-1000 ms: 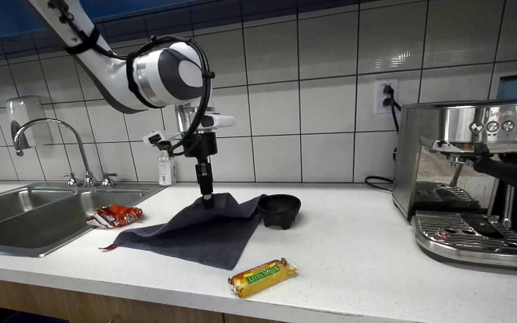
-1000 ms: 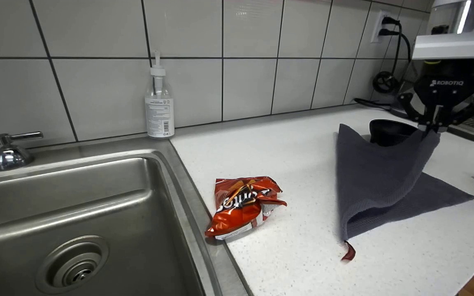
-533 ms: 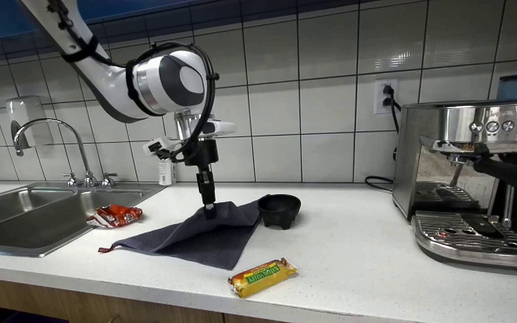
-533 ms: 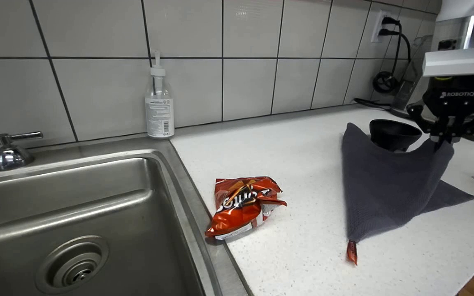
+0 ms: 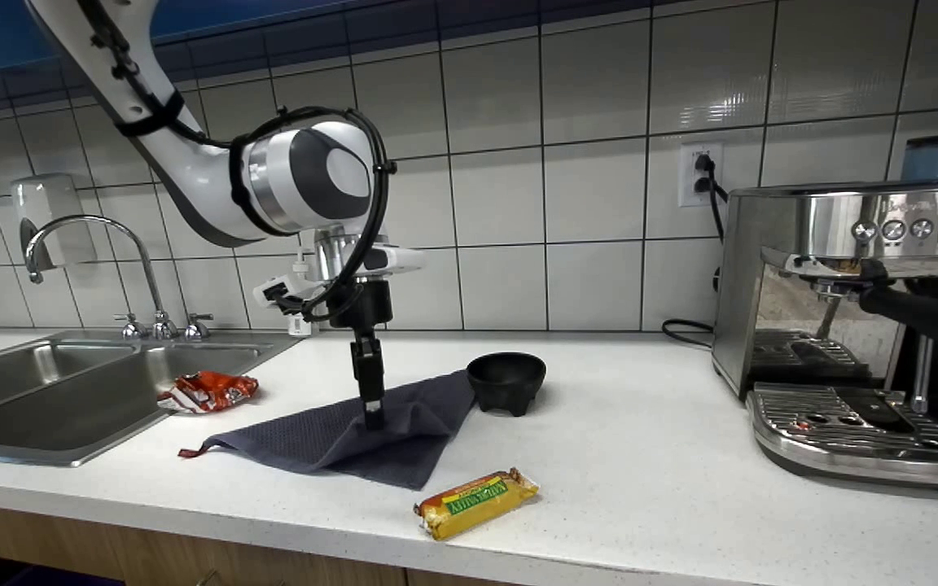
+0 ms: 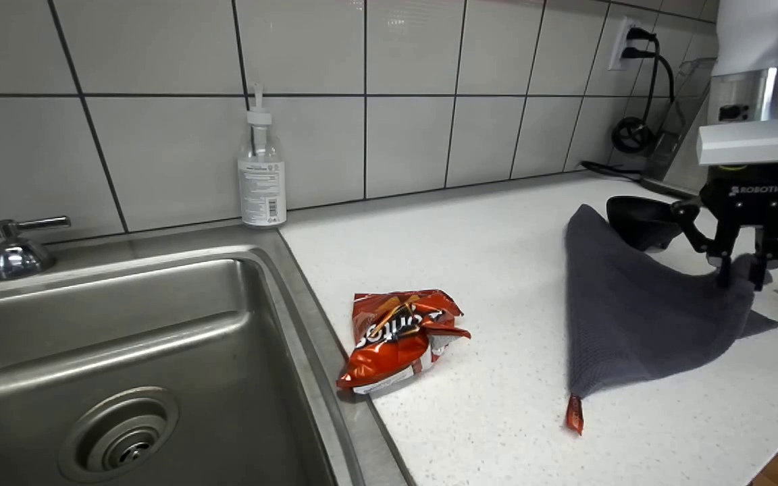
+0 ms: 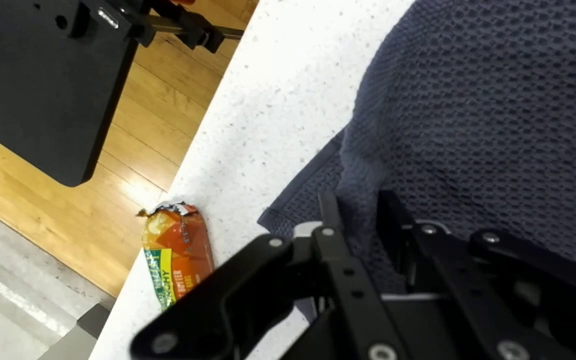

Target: Fold the grey towel twice

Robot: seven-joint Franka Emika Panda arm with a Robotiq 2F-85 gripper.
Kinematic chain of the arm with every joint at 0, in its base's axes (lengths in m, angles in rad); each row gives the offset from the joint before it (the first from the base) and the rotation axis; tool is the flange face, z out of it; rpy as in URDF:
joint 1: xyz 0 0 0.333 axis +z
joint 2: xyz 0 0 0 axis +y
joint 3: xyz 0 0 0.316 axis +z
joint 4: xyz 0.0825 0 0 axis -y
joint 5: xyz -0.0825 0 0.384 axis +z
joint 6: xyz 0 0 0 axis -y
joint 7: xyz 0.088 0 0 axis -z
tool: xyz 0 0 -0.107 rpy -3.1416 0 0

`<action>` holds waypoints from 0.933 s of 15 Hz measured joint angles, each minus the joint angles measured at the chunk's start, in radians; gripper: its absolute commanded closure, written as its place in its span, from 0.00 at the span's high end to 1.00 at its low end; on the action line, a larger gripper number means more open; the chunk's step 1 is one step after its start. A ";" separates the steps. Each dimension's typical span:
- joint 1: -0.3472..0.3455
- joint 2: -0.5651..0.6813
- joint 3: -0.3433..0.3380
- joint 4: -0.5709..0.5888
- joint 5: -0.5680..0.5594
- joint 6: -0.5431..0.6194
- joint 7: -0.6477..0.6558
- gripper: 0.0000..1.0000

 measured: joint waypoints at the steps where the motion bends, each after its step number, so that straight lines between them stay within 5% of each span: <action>1: 0.000 0.006 0.000 0.000 0.000 0.000 0.000 0.66; 5: 0.000 0.015 0.000 0.001 0.000 0.000 0.000 0.97; 14: 0.001 0.015 0.002 0.047 0.019 0.000 -0.011 1.00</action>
